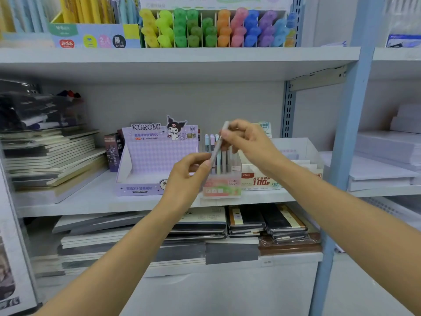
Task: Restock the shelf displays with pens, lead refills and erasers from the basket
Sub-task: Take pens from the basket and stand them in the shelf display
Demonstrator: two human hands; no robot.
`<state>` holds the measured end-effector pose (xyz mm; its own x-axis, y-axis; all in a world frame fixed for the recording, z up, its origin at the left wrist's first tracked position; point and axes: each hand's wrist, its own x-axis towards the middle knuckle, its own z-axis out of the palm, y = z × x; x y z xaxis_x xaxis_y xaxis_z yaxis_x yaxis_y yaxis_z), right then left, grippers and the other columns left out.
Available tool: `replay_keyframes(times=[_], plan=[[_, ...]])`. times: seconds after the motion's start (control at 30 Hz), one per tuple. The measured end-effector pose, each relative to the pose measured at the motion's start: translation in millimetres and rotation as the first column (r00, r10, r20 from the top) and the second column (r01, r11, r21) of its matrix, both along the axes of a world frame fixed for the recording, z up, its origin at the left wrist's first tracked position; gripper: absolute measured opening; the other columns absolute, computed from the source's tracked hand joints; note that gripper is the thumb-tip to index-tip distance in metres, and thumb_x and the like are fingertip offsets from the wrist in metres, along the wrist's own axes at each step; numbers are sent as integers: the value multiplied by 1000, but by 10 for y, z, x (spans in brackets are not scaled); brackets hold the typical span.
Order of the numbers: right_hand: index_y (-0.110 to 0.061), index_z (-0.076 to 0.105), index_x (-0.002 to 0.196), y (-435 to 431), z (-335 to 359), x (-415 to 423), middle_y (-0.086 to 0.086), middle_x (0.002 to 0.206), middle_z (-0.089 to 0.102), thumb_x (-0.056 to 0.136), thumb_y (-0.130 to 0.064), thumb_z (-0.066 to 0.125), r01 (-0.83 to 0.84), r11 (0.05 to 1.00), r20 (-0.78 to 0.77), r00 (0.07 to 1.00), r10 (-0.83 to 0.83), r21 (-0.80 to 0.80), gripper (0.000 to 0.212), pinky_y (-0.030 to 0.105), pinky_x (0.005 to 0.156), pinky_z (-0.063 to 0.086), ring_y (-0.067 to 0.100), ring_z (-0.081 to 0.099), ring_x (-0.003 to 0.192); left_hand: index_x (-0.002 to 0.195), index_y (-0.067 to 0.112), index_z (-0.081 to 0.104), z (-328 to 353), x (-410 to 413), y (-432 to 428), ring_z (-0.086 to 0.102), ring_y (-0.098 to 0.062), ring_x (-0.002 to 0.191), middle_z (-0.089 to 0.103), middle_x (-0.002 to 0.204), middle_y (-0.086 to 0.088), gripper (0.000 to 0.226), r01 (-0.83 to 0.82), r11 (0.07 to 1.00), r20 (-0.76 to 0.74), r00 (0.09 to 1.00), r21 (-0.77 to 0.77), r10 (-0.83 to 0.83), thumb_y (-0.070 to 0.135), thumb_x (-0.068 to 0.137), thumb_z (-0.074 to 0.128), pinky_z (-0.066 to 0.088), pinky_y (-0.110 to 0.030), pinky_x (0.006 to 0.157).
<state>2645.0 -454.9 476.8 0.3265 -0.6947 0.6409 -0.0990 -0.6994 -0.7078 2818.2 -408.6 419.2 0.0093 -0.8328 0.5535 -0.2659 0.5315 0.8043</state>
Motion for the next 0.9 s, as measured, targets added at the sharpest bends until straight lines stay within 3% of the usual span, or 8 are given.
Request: replay_keyframes(times=[0.07,0.13,0.23,0.3,0.4,0.63,0.8,0.9], plan=[[-9,57,103,-38,79,-106,4,89,72,99,-19,51,75,997,112,991,-75,2,13,20,63,52,13,68,76,137,21,50,-34,34,8,46,-10,124,50,136,3,40,-119,970,314,932,-211,183,26,97,55,39,-23,101],[-9,53,102,-89,114,-203,11,93,71,101,-19,48,157,987,152,977,-151,-29,12,23,62,52,15,68,73,148,20,37,-82,55,1,28,-13,141,34,153,3,55,-101,926,539,788,-364,297,26,97,56,23,-31,116],[-7,52,103,-185,56,-285,6,90,71,101,-18,47,298,952,95,952,-291,-66,12,28,63,55,15,69,74,155,21,16,-198,54,-43,6,-12,150,15,162,4,66,-65,918,752,553,-391,359,35,99,49,4,-33,122],[-4,53,104,-249,-21,-300,3,89,71,101,-17,48,374,923,67,927,-369,-89,14,27,63,55,11,69,72,155,21,11,-271,48,-74,3,-13,150,11,163,4,67,-57,908,802,448,-415,394,38,100,45,0,-34,122],[-7,55,104,-332,-135,-269,6,91,72,100,-17,51,406,907,-11,912,-409,-115,12,24,65,56,12,70,75,155,19,12,-295,42,-93,7,-15,150,14,162,2,69,-62,892,803,411,-448,432,37,99,47,4,-37,122],[-15,60,100,-468,-160,-207,1,94,72,97,-20,56,403,877,-246,851,-464,-262,8,35,86,53,11,68,89,152,20,25,-336,55,-131,13,-22,148,18,160,-4,64,-45,881,815,362,-471,453,34,96,52,13,-41,121],[-19,49,121,-531,-163,-185,2,87,74,97,-21,55,433,851,-246,827,-506,-297,24,37,80,51,22,67,84,153,19,25,-354,43,-179,16,-23,147,22,159,-5,67,-42,874,800,383,-483,461,31,94,55,17,-41,120],[-22,51,117,-582,-182,-146,-1,87,72,95,-20,58,449,828,-208,822,-530,-336,23,30,69,46,15,63,77,153,16,24,-363,31,-184,17,-24,146,23,158,-6,69,-39,871,797,385,-489,465,31,94,55,17,-40,120]])
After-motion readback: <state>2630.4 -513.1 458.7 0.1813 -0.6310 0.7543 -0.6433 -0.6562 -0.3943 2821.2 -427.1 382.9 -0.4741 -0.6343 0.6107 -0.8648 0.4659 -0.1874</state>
